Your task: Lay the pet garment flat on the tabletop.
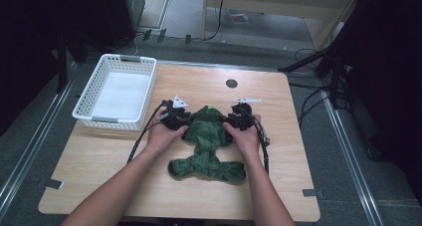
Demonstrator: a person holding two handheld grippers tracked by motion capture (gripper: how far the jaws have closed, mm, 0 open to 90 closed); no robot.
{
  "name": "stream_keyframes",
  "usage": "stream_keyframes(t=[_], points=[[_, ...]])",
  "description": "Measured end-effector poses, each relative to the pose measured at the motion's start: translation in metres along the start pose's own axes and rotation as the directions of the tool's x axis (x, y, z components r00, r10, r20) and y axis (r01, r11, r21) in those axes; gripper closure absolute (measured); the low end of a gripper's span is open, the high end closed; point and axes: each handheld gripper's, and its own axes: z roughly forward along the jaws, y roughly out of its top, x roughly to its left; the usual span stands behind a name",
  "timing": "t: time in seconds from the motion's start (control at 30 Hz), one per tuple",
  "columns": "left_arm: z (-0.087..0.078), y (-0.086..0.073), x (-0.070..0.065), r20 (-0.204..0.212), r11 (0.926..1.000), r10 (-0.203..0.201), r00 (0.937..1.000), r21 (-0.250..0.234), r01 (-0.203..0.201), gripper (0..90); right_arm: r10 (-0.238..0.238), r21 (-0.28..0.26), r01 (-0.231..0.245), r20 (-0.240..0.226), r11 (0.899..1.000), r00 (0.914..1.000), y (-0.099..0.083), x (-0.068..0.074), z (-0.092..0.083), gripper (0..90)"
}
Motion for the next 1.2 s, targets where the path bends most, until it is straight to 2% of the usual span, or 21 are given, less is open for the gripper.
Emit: stream_keyframes(t=[0.03,0.13,0.2,0.23,0.3,0.33,0.37,0.43,0.5,0.57,0.6,0.63,0.67,0.73,0.77,0.83,0.9,0.97,1.03,1.13,1.2], points=[[-0.002,0.001,0.001,0.002,0.9997,-0.012,0.9999,-0.021,0.012,67.1,0.003,-0.026,-0.003,-0.016,1.000,0.9999,0.003,-0.001,-0.008,64.2],[-0.003,0.008,-0.002,-0.025,0.9945,-0.060,0.9979,-0.088,0.057,66.8,0.023,-0.096,-0.023,-0.003,0.995,0.9997,0.015,0.006,-0.023,81.7],[0.003,0.011,-0.006,-0.031,0.9920,-0.089,0.9955,-0.093,0.086,67.0,-0.016,-0.120,0.015,-0.005,0.993,0.9999,0.022,0.018,-0.021,83.1],[0.007,0.012,-0.008,-0.020,0.9933,-0.089,0.9958,-0.075,0.088,67.4,-0.042,-0.108,0.041,0.002,0.993,0.9991,0.024,0.025,-0.014,82.7],[0.018,0.012,-0.014,-0.017,0.9983,-0.059,0.9981,0.003,0.059,68.5,-0.066,-0.046,0.065,-0.018,0.997,0.9976,0.023,0.031,0.005,82.5],[0.024,0.009,-0.016,-0.015,0.9974,-0.044,0.9989,0.057,0.045,69.4,-0.052,-0.016,0.052,-0.020,0.999,0.9985,0.021,0.032,0.012,83.2],[0.025,0.007,-0.017,-0.011,0.9975,-0.028,0.9996,0.065,0.028,70.5,-0.043,0.032,0.043,-0.013,0.999,0.9990,0.017,0.029,0.022,84.1],[0.024,0.007,-0.016,-0.019,0.9972,-0.022,0.9996,0.071,0.023,71.8,-0.023,0.074,0.021,0.026,0.997,0.9994,0.008,0.022,0.032,86.6],[0.023,0.008,-0.014,-0.032,0.9968,-0.023,0.9992,0.076,0.025,75.0,-0.012,0.077,0.008,0.048,0.997,0.9988,0.001,0.014,0.034,89.5],[0.024,0.008,-0.011,-0.019,0.9961,-0.052,0.9985,0.071,0.053,74.9,-0.001,0.053,-0.001,0.026,0.999,0.9997,-0.002,0.008,0.034,89.3],[0.023,0.010,-0.011,-0.010,0.9953,-0.064,0.9979,0.073,0.064,72.6,-0.007,0.055,0.005,0.027,0.998,0.9996,-0.001,0.008,0.033,85.9],[0.021,0.012,-0.011,-0.012,0.9943,-0.081,0.9967,0.069,0.081,67.2,-0.022,0.052,0.020,0.047,0.998,0.9987,0.000,0.009,0.032,77.1],[0.018,0.014,-0.011,-0.001,0.9931,-0.102,0.9948,0.058,0.101,61.1,-0.039,0.033,0.037,0.075,0.999,0.9964,0.002,0.013,0.029,72.8],[0.007,0.018,-0.011,0.028,0.9917,-0.126,0.9916,0.026,0.126,55.8,-0.033,-0.030,0.033,0.009,0.999,0.9994,0.005,0.015,0.015,71.0],[0.000,0.019,-0.011,0.037,0.9927,-0.121,0.9920,0.007,0.120,55.4,-0.038,-0.059,0.037,-0.010,0.998,0.9992,0.005,0.018,0.006,71.2],[-0.008,0.021,-0.010,0.055,0.9933,-0.115,0.9919,-0.011,0.115,57.1,-0.084,-0.096,0.083,-0.006,0.992,0.9964,0.000,0.026,-0.013,72.7],[-0.013,0.020,-0.011,0.072,0.9946,-0.103,0.9921,-0.003,0.104,59.2,-0.099,-0.119,0.095,-0.032,0.988,0.9946,-0.012,0.035,-0.031,75.1],[-0.015,0.017,-0.013,0.080,0.9967,-0.076,0.9939,0.033,0.074,62.2,-0.128,-0.100,0.121,-0.064,0.988,0.9897,-0.029,0.046,-0.041,75.0],[-0.023,0.010,-0.016,0.074,0.9974,-0.066,0.9951,0.034,0.064,62.3,-0.153,-0.081,0.145,-0.093,0.986,0.9838,-0.043,0.052,-0.047,73.3],[-0.037,-0.003,-0.021,0.082,0.9961,-0.088,0.9927,0.009,0.087,61.2,-0.136,-0.080,0.126,-0.132,0.989,0.9819,-0.063,0.055,-0.053,67.2],[-0.038,-0.013,-0.029,0.054,0.9956,-0.080,0.9953,0.052,0.078,56.9,-0.129,-0.075,0.120,-0.130,0.990,0.9831,-0.071,0.054,-0.050,64.9]])
